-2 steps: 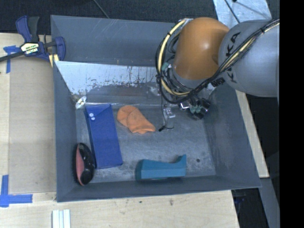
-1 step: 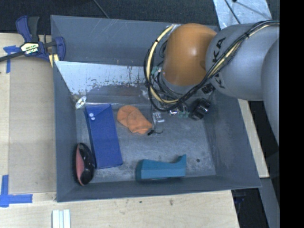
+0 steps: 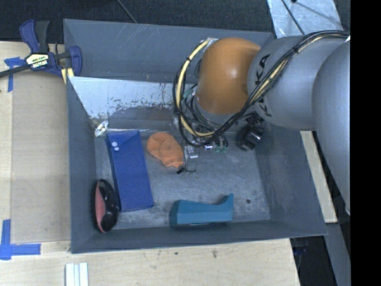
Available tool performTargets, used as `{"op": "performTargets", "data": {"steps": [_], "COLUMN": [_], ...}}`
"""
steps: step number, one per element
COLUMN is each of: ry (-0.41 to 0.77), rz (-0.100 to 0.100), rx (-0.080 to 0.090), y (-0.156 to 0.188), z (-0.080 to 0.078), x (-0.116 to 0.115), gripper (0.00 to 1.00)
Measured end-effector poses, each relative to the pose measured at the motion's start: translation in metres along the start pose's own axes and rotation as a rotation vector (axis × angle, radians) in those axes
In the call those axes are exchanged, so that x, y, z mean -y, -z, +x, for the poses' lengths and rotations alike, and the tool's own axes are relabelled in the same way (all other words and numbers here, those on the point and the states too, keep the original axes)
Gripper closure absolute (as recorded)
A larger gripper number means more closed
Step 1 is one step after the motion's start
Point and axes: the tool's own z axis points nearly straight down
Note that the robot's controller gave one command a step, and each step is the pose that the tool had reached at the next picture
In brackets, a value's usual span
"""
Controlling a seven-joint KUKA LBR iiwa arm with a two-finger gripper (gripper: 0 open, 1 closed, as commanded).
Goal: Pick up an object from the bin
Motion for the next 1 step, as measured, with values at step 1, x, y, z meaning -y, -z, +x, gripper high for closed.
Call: {"op": "performTargets", "data": {"steps": [1], "ry": [0.025], "rz": [0.001], "rx": [0.002], "y": [-0.0469], "z": [-0.0046], "x": [0.0010], "gripper": [1.00]}}
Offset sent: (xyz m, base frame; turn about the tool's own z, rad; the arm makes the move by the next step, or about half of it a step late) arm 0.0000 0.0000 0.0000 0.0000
